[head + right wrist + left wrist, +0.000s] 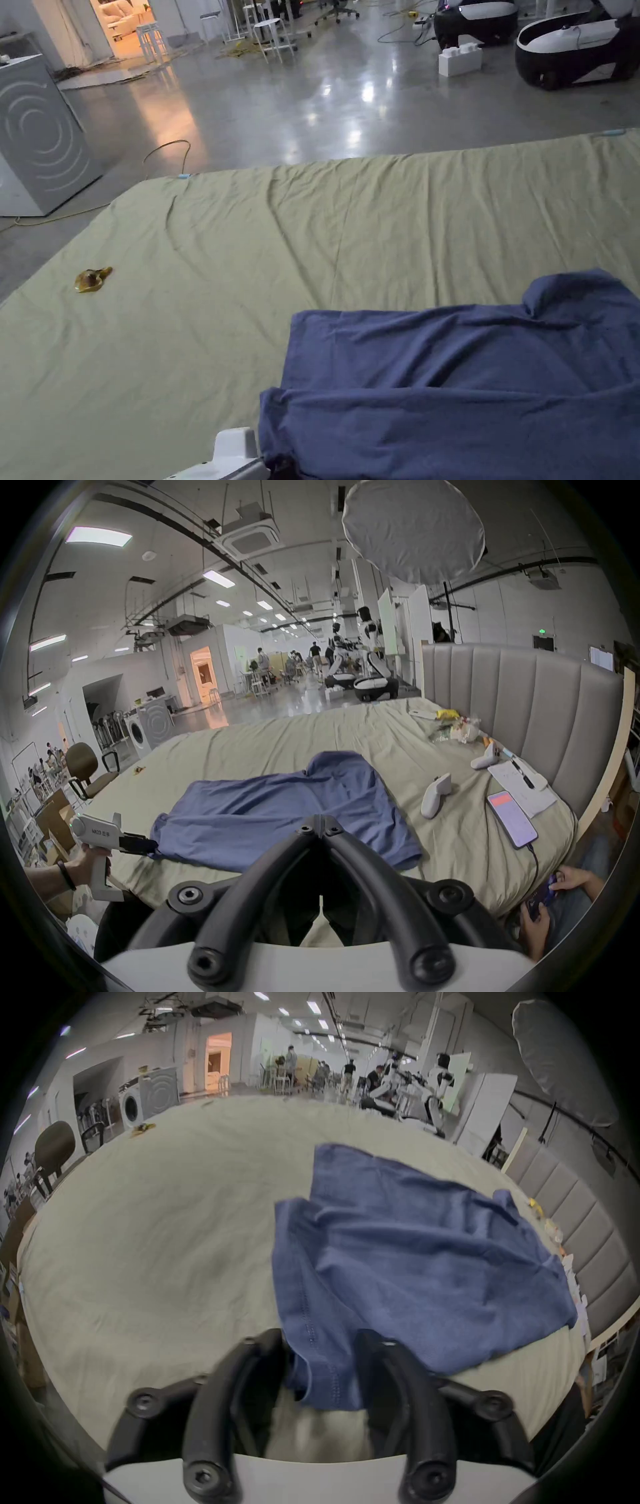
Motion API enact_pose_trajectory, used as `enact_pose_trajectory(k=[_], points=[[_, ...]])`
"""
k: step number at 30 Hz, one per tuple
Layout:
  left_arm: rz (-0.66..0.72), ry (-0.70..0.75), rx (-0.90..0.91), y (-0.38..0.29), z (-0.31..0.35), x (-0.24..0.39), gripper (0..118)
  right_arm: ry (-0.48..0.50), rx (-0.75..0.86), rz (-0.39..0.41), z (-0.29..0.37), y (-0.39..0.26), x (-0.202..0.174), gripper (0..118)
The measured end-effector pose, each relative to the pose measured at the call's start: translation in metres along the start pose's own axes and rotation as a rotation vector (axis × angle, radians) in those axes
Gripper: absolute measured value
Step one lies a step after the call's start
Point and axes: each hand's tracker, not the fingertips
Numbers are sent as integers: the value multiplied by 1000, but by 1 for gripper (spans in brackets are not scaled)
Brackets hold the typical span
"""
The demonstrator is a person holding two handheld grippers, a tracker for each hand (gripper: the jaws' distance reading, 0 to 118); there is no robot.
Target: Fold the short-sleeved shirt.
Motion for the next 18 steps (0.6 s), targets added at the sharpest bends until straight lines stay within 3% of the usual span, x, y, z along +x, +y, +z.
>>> enact_pose_trajectory(k=[3, 6, 8, 9, 10, 11, 13, 14, 18], points=[[-69, -1, -54, 4, -11, 9, 11, -15, -26, 46, -7, -5, -1, 0], [-100, 22, -70, 7, -20, 15, 10, -19, -63, 33, -20, -9, 5, 0], [-101, 13, -93, 11, -22, 11, 10, -76, -104, 48, -40, -6, 15, 0], [-100, 5, -103, 13, -22, 9, 10, -128, -169, 24, -57, -9, 27, 1], [-92, -7, -111, 16, -23, 7, 10, -109, -246, -82, -77, -21, 44, 4], [-83, -17, -117, 17, -23, 5, 10, -130, -261, -131, -95, -28, 61, 22], [-52, -38, -121, 18, -23, 0, 10, -162, -346, -166, -135, -40, 84, 68], [-48, -42, -121, 18, -24, -1, 10, -168, -377, -178, -151, -45, 93, 77], [-50, -45, -130, 19, -26, 1, 10, -213, -426, -159, -206, -62, 111, 72]])
